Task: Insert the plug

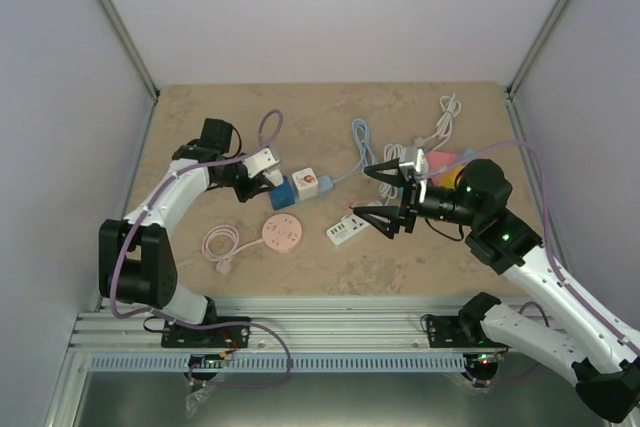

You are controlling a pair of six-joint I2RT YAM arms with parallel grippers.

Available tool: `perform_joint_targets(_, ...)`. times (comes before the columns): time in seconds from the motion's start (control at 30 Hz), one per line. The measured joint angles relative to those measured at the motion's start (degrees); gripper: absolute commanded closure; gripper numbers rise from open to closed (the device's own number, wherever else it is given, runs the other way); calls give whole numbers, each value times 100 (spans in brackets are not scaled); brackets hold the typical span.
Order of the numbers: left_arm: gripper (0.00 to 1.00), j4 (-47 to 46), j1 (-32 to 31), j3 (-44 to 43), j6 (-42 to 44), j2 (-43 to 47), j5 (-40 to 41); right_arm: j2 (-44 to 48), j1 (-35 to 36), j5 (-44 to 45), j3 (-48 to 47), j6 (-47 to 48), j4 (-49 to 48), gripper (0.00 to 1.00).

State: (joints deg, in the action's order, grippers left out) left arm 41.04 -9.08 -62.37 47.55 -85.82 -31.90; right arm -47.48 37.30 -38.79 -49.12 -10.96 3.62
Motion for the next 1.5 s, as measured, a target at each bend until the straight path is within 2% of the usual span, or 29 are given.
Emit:
perform_joint_targets(0.3, 100, 2, 2, 0, 678, -44, -175, -238, 0, 9, 0, -28, 72, 5)
perform_joint_targets(0.57, 100, 57, 2, -264, 968, -527, -380, -299, 0, 55, 2, -81, 68, 5)
perform_joint_targets(1.5, 100, 57, -2, -444, 1095, -833, -400, -380, 0, 227, 57, -197, 66, 5)
